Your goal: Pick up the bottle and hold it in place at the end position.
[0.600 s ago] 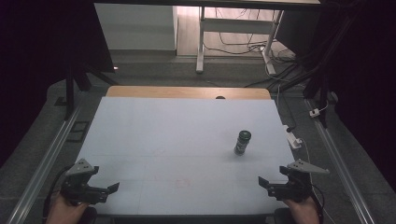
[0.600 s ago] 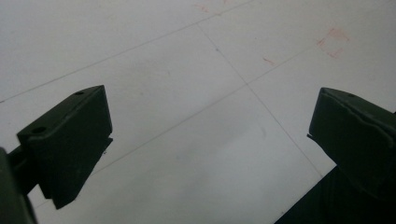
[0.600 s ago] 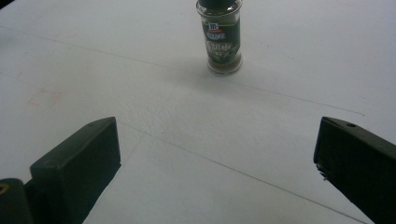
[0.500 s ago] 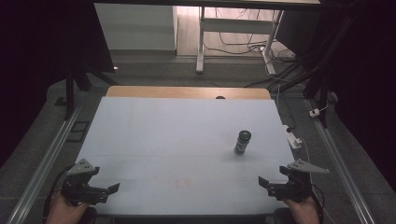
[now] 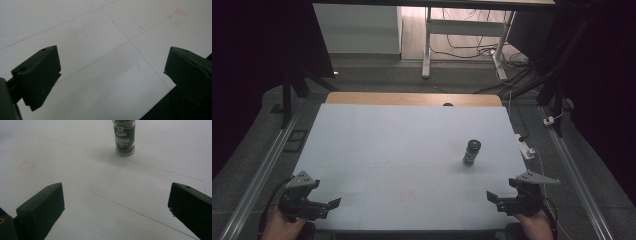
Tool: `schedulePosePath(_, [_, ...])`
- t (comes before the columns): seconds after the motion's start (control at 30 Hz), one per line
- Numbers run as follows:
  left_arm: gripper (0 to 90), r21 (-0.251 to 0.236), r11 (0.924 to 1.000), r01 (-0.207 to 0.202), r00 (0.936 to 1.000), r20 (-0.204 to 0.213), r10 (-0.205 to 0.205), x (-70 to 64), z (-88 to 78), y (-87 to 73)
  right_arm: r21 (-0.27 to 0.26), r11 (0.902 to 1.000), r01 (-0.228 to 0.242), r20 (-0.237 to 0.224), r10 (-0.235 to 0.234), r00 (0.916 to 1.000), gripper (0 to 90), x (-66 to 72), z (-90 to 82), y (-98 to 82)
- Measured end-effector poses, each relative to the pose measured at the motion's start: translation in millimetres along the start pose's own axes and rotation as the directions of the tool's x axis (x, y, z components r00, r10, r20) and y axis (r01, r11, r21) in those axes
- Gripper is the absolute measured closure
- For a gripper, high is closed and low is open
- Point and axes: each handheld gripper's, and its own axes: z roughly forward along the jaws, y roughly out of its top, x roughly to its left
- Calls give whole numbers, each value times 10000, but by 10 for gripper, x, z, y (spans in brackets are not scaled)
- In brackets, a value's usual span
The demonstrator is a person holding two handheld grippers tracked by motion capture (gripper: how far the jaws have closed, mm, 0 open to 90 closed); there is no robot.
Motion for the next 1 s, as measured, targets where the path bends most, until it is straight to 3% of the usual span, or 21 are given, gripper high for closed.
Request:
schedulePosePath(0.43, [16, 7, 9999, 117, 9999, -104, -117, -1, -11, -13, 22, 10000, 39, -64, -39, 10000, 0, 10, 12, 17])
schedulePosePath(0.57, [14, -103, 9998, 190, 9998, -114, -191, 5, -28, -26, -182, 9998, 23, -141, -25, 9999, 0, 21, 18, 40])
schedulePosePath(1.0, [9, -224, 9994, 273, 9996, -40, -274, 20, -40, -35, -143, 9989, 458, -537, -465, 9975, 0, 72, 89, 98])
